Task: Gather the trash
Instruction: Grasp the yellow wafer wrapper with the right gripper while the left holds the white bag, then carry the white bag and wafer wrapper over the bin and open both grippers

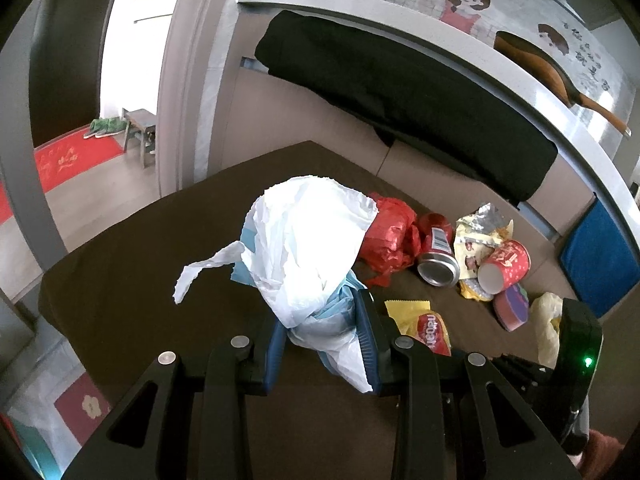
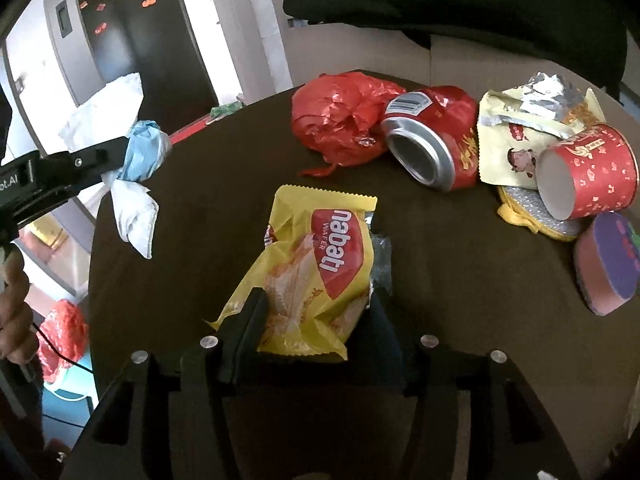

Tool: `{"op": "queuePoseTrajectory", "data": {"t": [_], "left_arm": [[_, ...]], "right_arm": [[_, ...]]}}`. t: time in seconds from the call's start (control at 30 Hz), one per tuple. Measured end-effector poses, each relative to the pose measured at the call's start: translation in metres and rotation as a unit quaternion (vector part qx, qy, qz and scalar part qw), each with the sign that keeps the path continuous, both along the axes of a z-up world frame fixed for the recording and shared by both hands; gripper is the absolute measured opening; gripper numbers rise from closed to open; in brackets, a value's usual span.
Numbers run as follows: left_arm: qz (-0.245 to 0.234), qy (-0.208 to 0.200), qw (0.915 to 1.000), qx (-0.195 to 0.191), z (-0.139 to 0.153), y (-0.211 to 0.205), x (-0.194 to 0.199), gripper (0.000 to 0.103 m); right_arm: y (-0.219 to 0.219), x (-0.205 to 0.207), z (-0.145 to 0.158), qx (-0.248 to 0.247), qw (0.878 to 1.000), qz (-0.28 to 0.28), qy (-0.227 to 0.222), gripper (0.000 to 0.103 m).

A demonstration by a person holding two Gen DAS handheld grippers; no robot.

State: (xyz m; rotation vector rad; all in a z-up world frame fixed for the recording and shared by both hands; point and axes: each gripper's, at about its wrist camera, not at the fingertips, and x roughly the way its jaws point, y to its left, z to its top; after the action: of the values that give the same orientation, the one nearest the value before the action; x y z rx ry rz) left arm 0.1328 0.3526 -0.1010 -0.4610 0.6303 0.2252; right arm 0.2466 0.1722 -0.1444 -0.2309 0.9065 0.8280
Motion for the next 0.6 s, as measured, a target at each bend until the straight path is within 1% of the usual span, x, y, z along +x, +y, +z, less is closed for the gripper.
{"op": "queuePoseTrajectory", "data": {"t": [0.03,0.07,0.1,0.13,0.27,0.4,0.47,0.6], "left_arm": [[0.0,-0.001,1.0,-0.001,0.001,-0.001,-0.001,0.034],[0.0,-0.002,1.0,-0.001,0.003,-0.002,-0.001,0.034],[-0.001,-0.004,1.0,0.001,0.005,-0.004,-0.002,0.034],[-0.002,-0.007,1.0,0.004,0.008,-0.008,-0.003,0.034],[-0.018,-0.017,0.9995,0.02,0.021,-0.028,0.0,0.034],[-0.048,-0.034,0.9973,0.043,0.042,-0.06,0.01,0.034],[-0.068,-0.051,0.9945,0.06,0.058,-0.083,0.016,0.034],[-0.108,-0.085,0.986,0.094,0.091,-0.134,0.034,0.034]], "right_arm": [[0.001,-0.001,0.001,-0.002,1.0,0.007,-0.002,0.046],[0.001,-0.002,0.001,0.003,1.0,0.017,0.002,0.028],[-0.001,-0.005,0.003,0.003,1.0,0.02,-0.001,0.018],[-0.002,-0.006,0.004,0.005,1.0,0.023,-0.005,0.014],[-0.021,-0.016,0.026,0.028,0.998,0.026,-0.047,0.013],[-0.059,-0.018,0.059,0.052,0.995,-0.001,-0.083,0.013],[-0.082,-0.017,0.078,0.061,0.993,-0.02,-0.102,0.013],[-0.137,-0.017,0.12,0.076,0.983,-0.066,-0.157,0.013]]}}
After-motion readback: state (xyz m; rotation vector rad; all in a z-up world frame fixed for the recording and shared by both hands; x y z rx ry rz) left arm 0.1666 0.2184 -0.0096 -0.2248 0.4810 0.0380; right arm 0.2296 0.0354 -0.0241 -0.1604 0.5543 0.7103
